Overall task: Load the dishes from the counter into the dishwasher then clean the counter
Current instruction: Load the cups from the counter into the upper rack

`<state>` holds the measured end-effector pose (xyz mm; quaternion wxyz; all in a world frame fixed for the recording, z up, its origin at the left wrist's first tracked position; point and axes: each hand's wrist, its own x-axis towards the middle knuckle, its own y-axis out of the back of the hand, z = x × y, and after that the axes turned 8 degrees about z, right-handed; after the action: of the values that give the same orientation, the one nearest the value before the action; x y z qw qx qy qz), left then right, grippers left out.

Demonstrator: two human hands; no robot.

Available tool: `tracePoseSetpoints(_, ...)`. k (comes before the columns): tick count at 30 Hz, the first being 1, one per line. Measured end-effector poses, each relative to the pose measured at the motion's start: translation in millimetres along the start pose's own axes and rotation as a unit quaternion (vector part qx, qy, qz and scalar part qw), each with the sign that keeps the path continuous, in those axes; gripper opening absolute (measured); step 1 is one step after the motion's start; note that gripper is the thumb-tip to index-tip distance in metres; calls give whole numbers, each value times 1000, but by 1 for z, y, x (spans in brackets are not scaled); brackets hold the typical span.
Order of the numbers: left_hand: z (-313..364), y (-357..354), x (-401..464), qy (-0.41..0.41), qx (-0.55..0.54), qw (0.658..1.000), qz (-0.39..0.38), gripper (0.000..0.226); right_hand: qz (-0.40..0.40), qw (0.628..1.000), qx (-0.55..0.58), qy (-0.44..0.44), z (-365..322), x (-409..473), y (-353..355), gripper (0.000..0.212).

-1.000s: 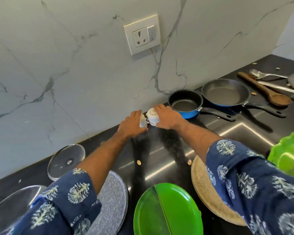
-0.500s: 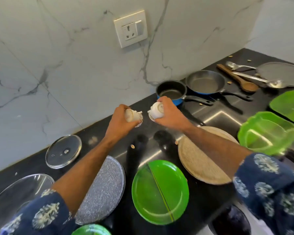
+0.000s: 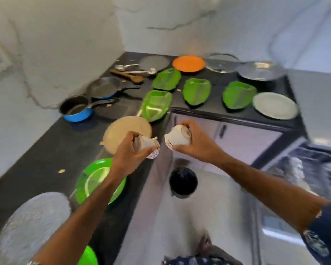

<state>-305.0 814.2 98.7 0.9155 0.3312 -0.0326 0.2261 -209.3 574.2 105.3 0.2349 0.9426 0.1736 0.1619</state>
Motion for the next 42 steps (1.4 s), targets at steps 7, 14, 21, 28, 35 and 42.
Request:
tracePoseSetpoints(7, 109, -175, -19, -85, -14, 974, -208, 52, 156, 972, -30, -176, 90, -142, 152, 71)
tracePoseSetpoints(14, 217, -356, -86, -153, -10, 918, -365, 52, 250, 918, -33, -304, 193, -291, 258, 75)
tracePoseSetpoints(21, 285, -494, -142, -192, 60, 869, -452, 53, 272, 869, -32, -413, 278, -396, 312, 73)
tracePoseSetpoints(28, 309, -585, -155, -230, 87, 820, -518, 56, 325, 805, -5, -496, 337, -431, 334, 71)
tracePoseSetpoints(35, 317, -670, -155, -291, 78, 775, -555, 57, 372, 742, 18, -557, 399, -418, 335, 67)
tracePoseSetpoints(42, 295, -765, -122, -311, 103, 763, -557, 61, 400, 734, 7, -548, 477, -369, 338, 71)
